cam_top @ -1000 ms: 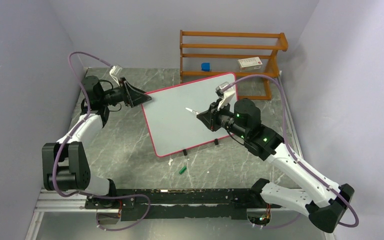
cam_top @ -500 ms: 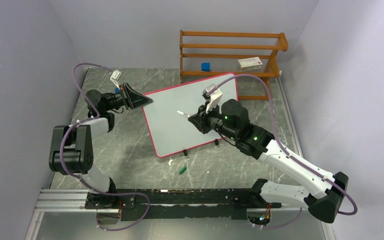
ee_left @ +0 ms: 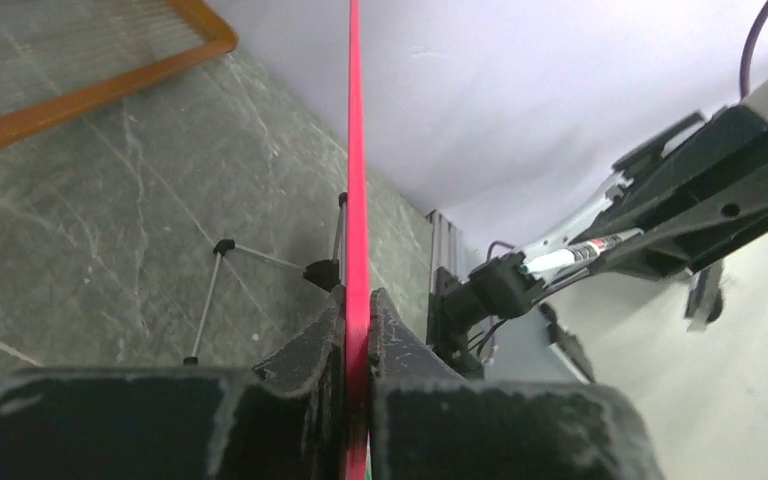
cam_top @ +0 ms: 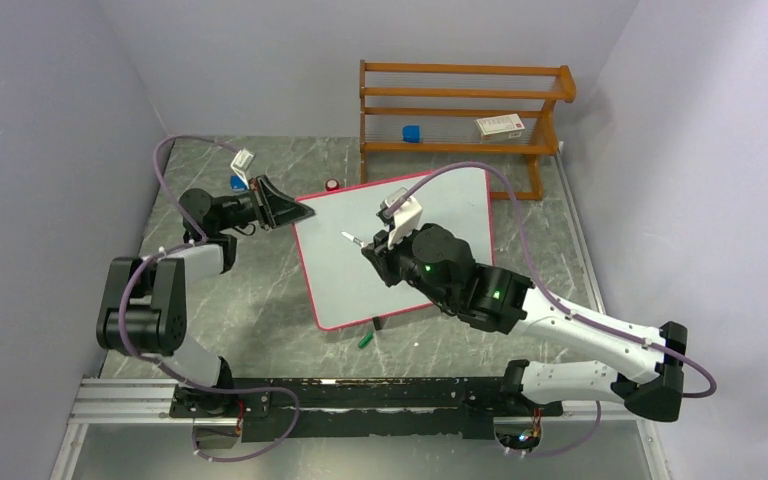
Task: Write a sentence on the whiteboard
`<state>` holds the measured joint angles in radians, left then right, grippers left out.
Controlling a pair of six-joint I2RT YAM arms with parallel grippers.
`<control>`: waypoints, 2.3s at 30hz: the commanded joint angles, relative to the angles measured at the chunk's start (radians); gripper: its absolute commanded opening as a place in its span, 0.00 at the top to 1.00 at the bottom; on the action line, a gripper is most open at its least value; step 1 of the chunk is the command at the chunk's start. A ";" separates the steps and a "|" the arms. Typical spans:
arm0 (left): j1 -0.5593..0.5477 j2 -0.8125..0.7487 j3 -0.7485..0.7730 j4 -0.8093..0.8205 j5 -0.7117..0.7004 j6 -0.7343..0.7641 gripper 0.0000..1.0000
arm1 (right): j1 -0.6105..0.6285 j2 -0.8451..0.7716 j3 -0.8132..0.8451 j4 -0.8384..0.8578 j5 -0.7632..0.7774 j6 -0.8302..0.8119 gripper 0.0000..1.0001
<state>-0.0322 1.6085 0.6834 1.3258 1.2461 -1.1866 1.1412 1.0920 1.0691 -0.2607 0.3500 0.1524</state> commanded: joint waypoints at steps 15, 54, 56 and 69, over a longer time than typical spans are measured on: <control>-0.061 -0.304 -0.014 -0.600 -0.236 0.587 0.95 | 0.046 -0.034 -0.045 0.038 0.139 -0.043 1.00; -0.122 -0.498 -0.093 -0.870 -0.372 0.852 0.95 | 0.237 0.350 0.351 -0.316 0.416 0.080 1.00; -0.121 -0.492 -0.088 -0.880 -0.380 0.858 0.95 | 0.240 0.375 0.377 -0.326 0.422 0.088 1.00; -0.145 -0.492 -0.099 -0.963 -0.413 0.914 0.95 | 0.263 0.431 0.413 -0.293 0.472 0.117 1.00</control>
<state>-0.1551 1.1011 0.5957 0.4988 0.9073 -0.4801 1.3911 1.5116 1.4509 -0.5697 0.7738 0.2462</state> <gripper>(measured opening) 0.090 0.141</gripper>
